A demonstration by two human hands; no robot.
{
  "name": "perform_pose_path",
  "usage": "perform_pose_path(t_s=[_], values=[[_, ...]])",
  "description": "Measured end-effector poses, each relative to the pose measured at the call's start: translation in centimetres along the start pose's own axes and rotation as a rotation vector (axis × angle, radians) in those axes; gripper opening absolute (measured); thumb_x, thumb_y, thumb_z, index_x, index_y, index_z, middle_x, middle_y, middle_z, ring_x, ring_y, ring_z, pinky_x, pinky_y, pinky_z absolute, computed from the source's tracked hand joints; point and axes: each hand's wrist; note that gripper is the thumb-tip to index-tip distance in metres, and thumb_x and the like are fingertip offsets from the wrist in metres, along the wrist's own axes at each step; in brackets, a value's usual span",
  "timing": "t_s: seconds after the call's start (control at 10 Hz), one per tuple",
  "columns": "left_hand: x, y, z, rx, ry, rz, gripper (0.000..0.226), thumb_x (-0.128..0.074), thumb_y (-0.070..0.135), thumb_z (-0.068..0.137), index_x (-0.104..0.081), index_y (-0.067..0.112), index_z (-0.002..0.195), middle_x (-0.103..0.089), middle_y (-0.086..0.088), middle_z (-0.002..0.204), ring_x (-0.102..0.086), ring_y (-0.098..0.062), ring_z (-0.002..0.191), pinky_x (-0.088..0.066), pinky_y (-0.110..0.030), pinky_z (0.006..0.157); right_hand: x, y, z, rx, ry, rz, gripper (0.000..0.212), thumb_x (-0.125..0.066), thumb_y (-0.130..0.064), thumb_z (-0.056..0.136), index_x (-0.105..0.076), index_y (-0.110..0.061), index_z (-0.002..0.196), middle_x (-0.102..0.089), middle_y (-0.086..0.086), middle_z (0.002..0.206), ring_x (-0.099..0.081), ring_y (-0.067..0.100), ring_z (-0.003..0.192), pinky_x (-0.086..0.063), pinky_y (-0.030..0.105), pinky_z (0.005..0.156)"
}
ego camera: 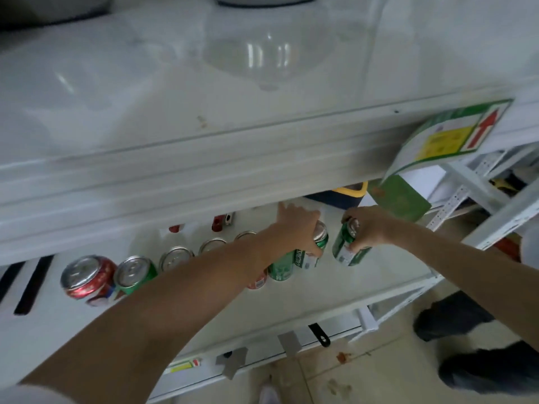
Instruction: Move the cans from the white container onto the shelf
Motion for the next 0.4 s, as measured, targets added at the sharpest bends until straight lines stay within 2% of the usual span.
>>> perform_pose_path(t_s=[0.2, 0.3, 0.4], values=[[-1.1, 0.0, 0.6, 0.013, -0.074, -0.046, 0.072, -0.071, 0.053, 0.062, -0.047, 0.021, 0.121, -0.063, -0.005, 0.113, -0.056, -0.028, 0.107, -0.033, -0.044, 0.098, -1.3, -1.9, 1.7, 0.056, -0.05, -0.066, 0.063, -0.077, -0.022, 0.06, -0.051, -0.017, 0.117, -0.062, 0.009, 0.119, -0.058, 0.03, 0.106, -0.05, 0.033, 0.079], [-1.0, 0.1, 0.1, 0.023, -0.105, -0.051, 0.078, -0.07, 0.056, 0.062, -0.042, 0.022, 0.126, -0.062, -0.005, 0.117, -0.055, -0.029, 0.109, -0.031, -0.046, 0.1, -1.9, -1.6, 1.9, 0.068, -0.016, 0.06, 0.072, -0.077, -0.015, 0.064, -0.045, -0.016, 0.128, -0.057, 0.012, 0.128, -0.055, 0.031, 0.114, -0.048, 0.035, 0.086], [-0.4, 0.2, -1.4, 0.018, -0.01, -0.07, 0.081, -0.062, 0.064, 0.066, -0.039, 0.023, 0.131, -0.062, -0.004, 0.119, -0.054, -0.028, 0.112, -0.027, -0.047, 0.104, -1.8, -0.7, 0.8, 0.099, 0.021, 0.119, 0.087, -0.076, -0.019, 0.068, -0.031, -0.018, 0.142, -0.044, 0.013, 0.142, -0.044, 0.032, 0.128, -0.041, 0.038, 0.101]])
Point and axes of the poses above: each hand's wrist, its own z-axis towards the middle knuckle, its own x-axis out of the back of the hand, y = z × x
